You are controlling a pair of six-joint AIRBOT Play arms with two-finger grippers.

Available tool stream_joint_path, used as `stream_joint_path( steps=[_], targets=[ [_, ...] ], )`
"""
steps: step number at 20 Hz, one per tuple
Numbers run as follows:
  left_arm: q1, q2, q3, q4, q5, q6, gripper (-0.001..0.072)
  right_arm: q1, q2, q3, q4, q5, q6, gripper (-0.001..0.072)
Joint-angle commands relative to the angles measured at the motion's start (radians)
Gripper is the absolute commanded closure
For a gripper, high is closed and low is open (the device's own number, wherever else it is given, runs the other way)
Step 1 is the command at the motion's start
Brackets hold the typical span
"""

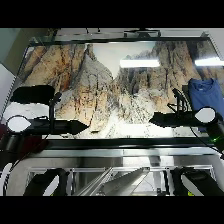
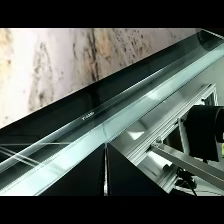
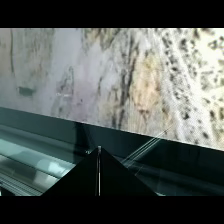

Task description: Fold the shirts.

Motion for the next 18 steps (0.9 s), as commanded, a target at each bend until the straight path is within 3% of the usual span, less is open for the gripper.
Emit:
stream_joint_path(
  steps=[1, 5, 8, 9, 10, 14, 18],
  targets=[
    [0.0, 0.008, -0.001, 0.005, 0.003, 0.002, 0.07, 0.001, 0.001, 0.0, 0.0, 0.001, 0.0, 0.0681],
    [0.047, -0.014, 0.061, 0.063, 0.035, -0.002, 0.0701, 0.001, 0.001, 0.0, 0.0, 0.001, 0.0, 0.0681],
    [0.242, -0.151, 0.313, 0.202, 0.021, -0.034, 0.0688, 0.001, 0.001, 0.0, 0.0, 0.001, 0.0, 0.0681],
    [0.317, -0.219, 0.409, 0.229, 0.027, -0.031, 0.0362, 0.001, 0.001, 0.0, 0.0, 0.001, 0.0, 0.0681],
    [0.388, -0.297, 0.5, 0.25, 0.036, -0.032, -0.0013, 0.001, 0.001, 0.0, 0.0, 0.001, 0.0, 0.0681],
    [0.594, -0.667, 0.827, 0.266, 0.056, -0.034, -0.0007, 0.001, 0.001, 0.0, 0.0, 0.0, 0.0, 0.0681],
    [0.676, -1.064, 1.142, 0.269, 0.07, -0.034, -0.0006, 0.001, 0.001, 0.0, 0.0, 0.001, 0.0, 0.0681]
  ],
)
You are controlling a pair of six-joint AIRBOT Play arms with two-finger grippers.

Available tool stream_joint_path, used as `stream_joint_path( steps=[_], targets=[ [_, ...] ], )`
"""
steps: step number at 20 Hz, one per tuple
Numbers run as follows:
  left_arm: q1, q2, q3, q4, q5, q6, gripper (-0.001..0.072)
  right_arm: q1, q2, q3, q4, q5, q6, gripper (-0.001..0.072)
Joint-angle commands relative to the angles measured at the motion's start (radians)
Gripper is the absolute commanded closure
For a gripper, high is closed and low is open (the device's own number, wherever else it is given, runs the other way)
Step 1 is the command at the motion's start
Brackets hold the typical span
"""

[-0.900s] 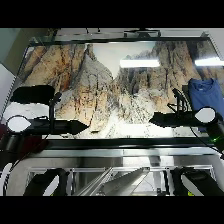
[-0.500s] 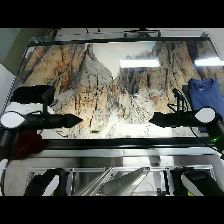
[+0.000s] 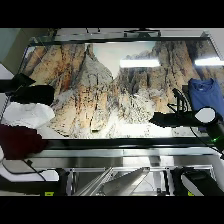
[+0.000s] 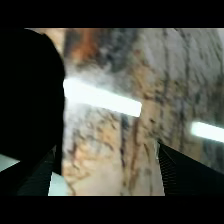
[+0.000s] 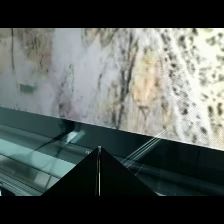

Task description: Fold the shirts.

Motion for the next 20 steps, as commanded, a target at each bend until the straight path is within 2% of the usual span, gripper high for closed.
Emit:
stream_joint_path(
  steps=[1, 5, 9, 10, 12, 13, 15, 18, 20],
  targets=[
    [0.074, -0.346, 0.287, 0.043, -0.001, -0.001, -0.0006, 0.001, 0.001, 0.0, 0.0, 0.0, 0.0, 0.0681],
    [0.041, -0.549, 0.45, 0.271, 0.041, -0.01, -0.0006, 0.001, 0.001, 0.0, 0.0, -0.007, 0.0, 0.0681],
    [-0.021, -0.605, 0.419, 0.301, 0.102, -0.009, 0.0007, 0.001, 0.001, 0.0, 0.0, -0.04, -0.003, 0.0681],
    [-0.034, -0.605, 0.401, 0.301, 0.106, -0.009, 0.0197, 0.001, 0.001, 0.0, 0.0, -0.04, -0.003, 0.0681],
    [-0.057, -0.605, 0.41, 0.296, 0.069, -0.01, 0.0647, 0.001, 0.001, 0.0, 0.0, -0.04, -0.003, 0.0681],
    [-0.071, -0.604, 0.441, 0.295, 0.034, -0.025, 0.0681, 0.001, 0.001, 0.0, 0.0, -0.04, -0.003, 0.0681],
    [-0.097, -0.589, 0.51, 0.256, -0.024, -0.058, 0.068, 0.001, 0.001, 0.0, 0.0, -0.04, -0.003, 0.0681],
    [-0.154, -0.467, 0.493, -0.011, -0.026, -0.052, 0.0679, 0.001, 0.001, 0.0, 0.0, -0.04, -0.003, 0.0681],
    [-0.209, -0.354, 0.409, -0.238, -0.042, -0.008, 0.0679, 0.001, 0.001, 0.0, 0.012, -0.053, -0.003, 0.0681]
  ],
)
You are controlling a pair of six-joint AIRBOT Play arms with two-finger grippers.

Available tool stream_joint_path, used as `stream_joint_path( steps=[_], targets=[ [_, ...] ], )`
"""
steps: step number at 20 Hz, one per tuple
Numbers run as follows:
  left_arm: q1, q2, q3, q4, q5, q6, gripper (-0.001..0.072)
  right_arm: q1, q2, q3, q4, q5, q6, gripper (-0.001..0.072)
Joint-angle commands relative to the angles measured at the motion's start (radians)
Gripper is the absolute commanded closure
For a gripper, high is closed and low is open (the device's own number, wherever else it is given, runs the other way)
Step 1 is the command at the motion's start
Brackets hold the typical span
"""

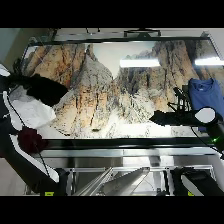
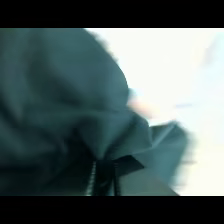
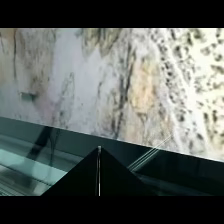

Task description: Fold the shirts.

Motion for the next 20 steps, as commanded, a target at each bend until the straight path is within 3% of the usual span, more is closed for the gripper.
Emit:
stream_joint_path(
  steps=[1, 3, 6, 9, 10, 11, 12, 13, 14, 15, 17, 20],
  targets=[
    [-0.09, 0.159, -0.086, -0.37, -0.053, 0.05, 0.0679, 0.001, 0.0, 0.0, 0.025, -0.004, 0.0, 0.0681],
    [-0.169, 0.246, -0.151, -0.431, -0.132, 0.052, 0.0679, 0.001, 0.0, 0.0, 0.045, 0.019, 0.0, 0.0681],
    [-0.297, 0.335, -0.291, -0.319, -0.179, 0.004, 0.0681, 0.001, 0.0, 0.0, 0.044, 0.061, -0.005, 0.0681],
    [-0.407, 0.373, -0.417, -0.267, -0.181, -0.021, 0.0679, 0.0, 0.001, 0.0, 0.044, 0.095, -0.109, 0.0681],
    [-0.429, 0.378, -0.434, -0.282, -0.187, -0.021, 0.0507, -0.001, 0.002, 0.001, 0.043, 0.093, -0.113, 0.0681],
    [-0.445, 0.382, -0.435, -0.279, -0.193, -0.033, 0.0212, -0.001, 0.001, 0.005, 0.042, 0.091, -0.113, 0.0673],
    [-0.452, 0.384, -0.427, -0.279, -0.203, -0.059, -0.0012, -0.001, 0.002, 0.009, 0.04, 0.087, -0.127, 0.0672],
    [-0.451, 0.384, -0.408, -0.278, -0.231, -0.079, -0.0007, -0.001, 0.001, 0.015, 0.036, 0.082, -0.134, 0.0612],
    [-0.443, 0.384, -0.381, -0.261, -0.256, -0.085, -0.0006, -0.003, 0.001, 0.022, 0.029, 0.071, -0.134, 0.0345],
    [-0.43, 0.384, -0.35, -0.225, -0.274, -0.099, -0.0005, -0.011, 0.0, 0.029, 0.023, 0.055, -0.135, 0.0251],
    [-0.388, 0.384, -0.309, -0.134, -0.295, -0.122, -0.0004, -0.053, -0.018, 0.04, 0.018, 0.001, -0.137, 0.0253],
    [-0.342, 0.384, -0.376, -0.069, -0.323, -0.136, -0.0003, -0.093, -0.111, 0.043, 0.104, -0.08, -0.231, 0.0253]
  ],
)
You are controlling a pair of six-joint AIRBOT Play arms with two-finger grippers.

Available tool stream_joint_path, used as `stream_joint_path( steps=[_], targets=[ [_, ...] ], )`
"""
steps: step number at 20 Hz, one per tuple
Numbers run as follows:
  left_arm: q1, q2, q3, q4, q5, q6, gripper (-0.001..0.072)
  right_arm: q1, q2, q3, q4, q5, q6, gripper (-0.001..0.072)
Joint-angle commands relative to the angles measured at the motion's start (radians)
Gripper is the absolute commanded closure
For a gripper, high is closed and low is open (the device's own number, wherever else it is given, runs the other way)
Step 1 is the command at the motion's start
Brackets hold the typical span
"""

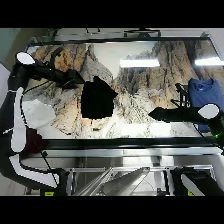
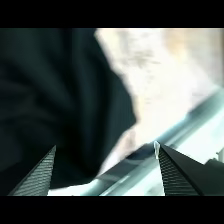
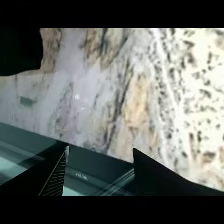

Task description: Fold the shirts.

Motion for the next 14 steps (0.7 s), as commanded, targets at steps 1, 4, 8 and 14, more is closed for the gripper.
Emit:
stream_joint_path(
  steps=[1, 4, 8, 14],
  targets=[
    [0.037, 0.001, -0.096, 0.079, -0.029, -0.019, -0.0004, -0.016, -0.12, 0.006, 0.147, -0.092, -0.153, 0.0252],
    [0.029, 0.0, -0.307, 0.078, 0.142, 0.045, -0.0003, 0.096, -0.328, 0.018, 0.48, -0.147, -0.439, 0.0253],
    [0.026, 0.0, -0.444, 0.078, 0.463, 0.089, 0.0014, 0.301, -0.635, 0.167, 0.748, -0.187, -0.63, 0.0253],
    [-0.024, -0.072, -0.398, 0.075, 0.591, 0.181, 0.0014, 0.446, -0.912, 0.489, 0.78, -0.182, -0.646, 0.0253]
  ],
)
